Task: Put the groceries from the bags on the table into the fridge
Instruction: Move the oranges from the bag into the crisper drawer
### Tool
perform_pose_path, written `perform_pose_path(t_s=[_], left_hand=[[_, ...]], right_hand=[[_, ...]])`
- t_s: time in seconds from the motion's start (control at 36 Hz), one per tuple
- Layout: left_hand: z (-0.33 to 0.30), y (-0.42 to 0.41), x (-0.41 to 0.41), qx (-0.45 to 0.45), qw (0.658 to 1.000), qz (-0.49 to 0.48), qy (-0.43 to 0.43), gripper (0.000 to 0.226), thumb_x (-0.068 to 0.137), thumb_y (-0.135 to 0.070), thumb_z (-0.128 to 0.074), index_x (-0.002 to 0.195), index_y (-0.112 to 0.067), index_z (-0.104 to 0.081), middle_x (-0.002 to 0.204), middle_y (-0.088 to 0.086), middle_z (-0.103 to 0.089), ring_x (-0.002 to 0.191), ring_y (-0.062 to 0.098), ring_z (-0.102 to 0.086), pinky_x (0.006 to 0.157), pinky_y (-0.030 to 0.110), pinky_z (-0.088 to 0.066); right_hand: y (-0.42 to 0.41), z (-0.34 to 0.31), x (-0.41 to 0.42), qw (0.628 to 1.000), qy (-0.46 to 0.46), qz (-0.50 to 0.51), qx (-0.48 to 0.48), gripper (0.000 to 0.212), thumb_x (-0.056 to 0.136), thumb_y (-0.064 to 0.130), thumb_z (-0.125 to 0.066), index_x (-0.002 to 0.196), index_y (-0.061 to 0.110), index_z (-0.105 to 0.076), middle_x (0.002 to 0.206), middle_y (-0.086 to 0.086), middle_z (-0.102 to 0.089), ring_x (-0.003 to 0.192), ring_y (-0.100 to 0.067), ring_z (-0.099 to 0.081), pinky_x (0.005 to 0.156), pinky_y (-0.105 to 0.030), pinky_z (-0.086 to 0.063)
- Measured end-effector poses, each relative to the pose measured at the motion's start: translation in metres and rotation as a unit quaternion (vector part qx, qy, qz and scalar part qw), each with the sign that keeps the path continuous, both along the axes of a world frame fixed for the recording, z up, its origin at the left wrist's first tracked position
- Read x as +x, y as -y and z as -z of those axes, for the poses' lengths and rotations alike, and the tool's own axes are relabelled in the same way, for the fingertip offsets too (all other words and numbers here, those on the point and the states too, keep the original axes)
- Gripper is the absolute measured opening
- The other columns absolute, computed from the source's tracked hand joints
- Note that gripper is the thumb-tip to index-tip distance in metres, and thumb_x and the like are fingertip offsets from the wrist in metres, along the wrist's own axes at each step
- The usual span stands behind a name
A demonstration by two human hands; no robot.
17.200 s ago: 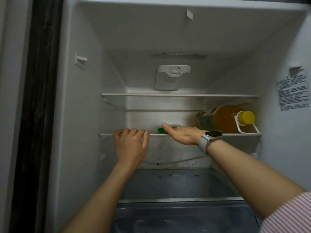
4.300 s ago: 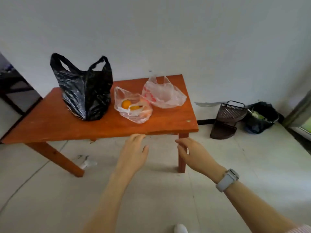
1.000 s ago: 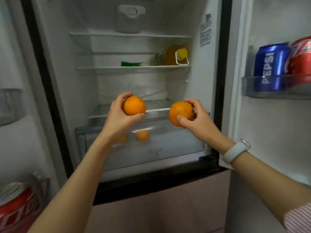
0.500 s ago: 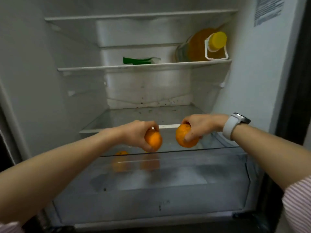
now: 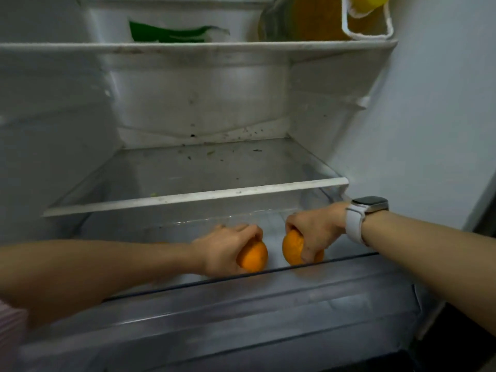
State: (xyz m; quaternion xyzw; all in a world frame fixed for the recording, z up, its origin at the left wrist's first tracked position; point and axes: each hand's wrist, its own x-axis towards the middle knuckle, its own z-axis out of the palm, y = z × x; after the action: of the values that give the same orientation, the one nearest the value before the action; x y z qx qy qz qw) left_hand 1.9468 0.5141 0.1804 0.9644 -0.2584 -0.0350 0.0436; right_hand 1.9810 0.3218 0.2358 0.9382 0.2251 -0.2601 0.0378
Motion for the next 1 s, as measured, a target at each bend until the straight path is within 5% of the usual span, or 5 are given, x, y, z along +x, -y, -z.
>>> perform_pose_path(t_s=[0.28, 0.53, 0.67, 0.83, 1.0], left_hand=[[0.017, 0.001, 0.005, -0.033, 0.997, -0.065, -0.012, 0.068, 0.076, -0.049, -0.068, 0.125, -0.024, -0.028, 0.130, -0.002, -0.043, 0.107, 0.020, -0.048, 0.091, 0.027, -0.030], [0.003, 0.002, 0.009, 0.008, 0.996, -0.064, -0.054, 0.075, 0.078, -0.055, -0.064, 0.135, -0.027, -0.024, 0.141, -0.002, -0.036, 0.124, 0.020, -0.041, 0.106, 0.041, -0.028], [-0.027, 0.003, 0.002, 0.067, 0.995, -0.072, -0.009, 0.072, 0.087, -0.045, -0.057, 0.144, -0.021, -0.021, 0.148, 0.004, -0.035, 0.129, 0.024, -0.040, 0.105, 0.039, -0.034], [-0.082, 0.009, -0.029, 0.136, 0.990, -0.018, 0.009, 0.046, 0.092, -0.042, -0.051, 0.134, -0.023, -0.044, 0.131, 0.000, -0.054, 0.113, 0.020, -0.054, 0.093, 0.036, -0.046], [-0.119, 0.002, -0.066, 0.128, 0.978, -0.089, 0.140, 0.042, 0.090, -0.046, -0.051, 0.129, -0.030, -0.047, 0.123, -0.003, -0.058, 0.108, 0.020, -0.055, 0.084, 0.033, -0.046]], right_hand=[[-0.002, 0.011, 0.003, 0.998, -0.008, -0.032, -0.056, 0.065, 0.077, 0.026, -0.072, 0.130, 0.019, -0.035, 0.125, -0.006, -0.049, 0.107, -0.028, -0.057, 0.088, -0.038, -0.051], [-0.002, 0.012, 0.008, 0.999, -0.038, 0.003, -0.037, 0.079, 0.083, 0.026, -0.066, 0.146, 0.023, -0.018, 0.149, -0.005, -0.029, 0.127, -0.030, -0.044, 0.104, -0.040, -0.040], [0.000, -0.005, 0.002, 1.000, -0.011, 0.016, -0.006, 0.069, 0.089, 0.027, -0.059, 0.146, 0.018, -0.021, 0.151, -0.004, -0.029, 0.135, -0.023, -0.033, 0.111, -0.033, -0.030], [0.000, -0.038, -0.015, 0.988, -0.038, 0.062, 0.133, 0.046, 0.090, 0.026, -0.057, 0.134, 0.024, -0.044, 0.133, -0.001, -0.052, 0.120, -0.020, -0.049, 0.095, -0.033, -0.045], [-0.006, -0.061, -0.054, 0.959, 0.206, -0.030, 0.190, 0.028, 0.090, 0.026, -0.055, 0.117, 0.021, -0.062, 0.116, -0.001, -0.064, 0.103, -0.019, -0.059, 0.091, -0.029, -0.045]])
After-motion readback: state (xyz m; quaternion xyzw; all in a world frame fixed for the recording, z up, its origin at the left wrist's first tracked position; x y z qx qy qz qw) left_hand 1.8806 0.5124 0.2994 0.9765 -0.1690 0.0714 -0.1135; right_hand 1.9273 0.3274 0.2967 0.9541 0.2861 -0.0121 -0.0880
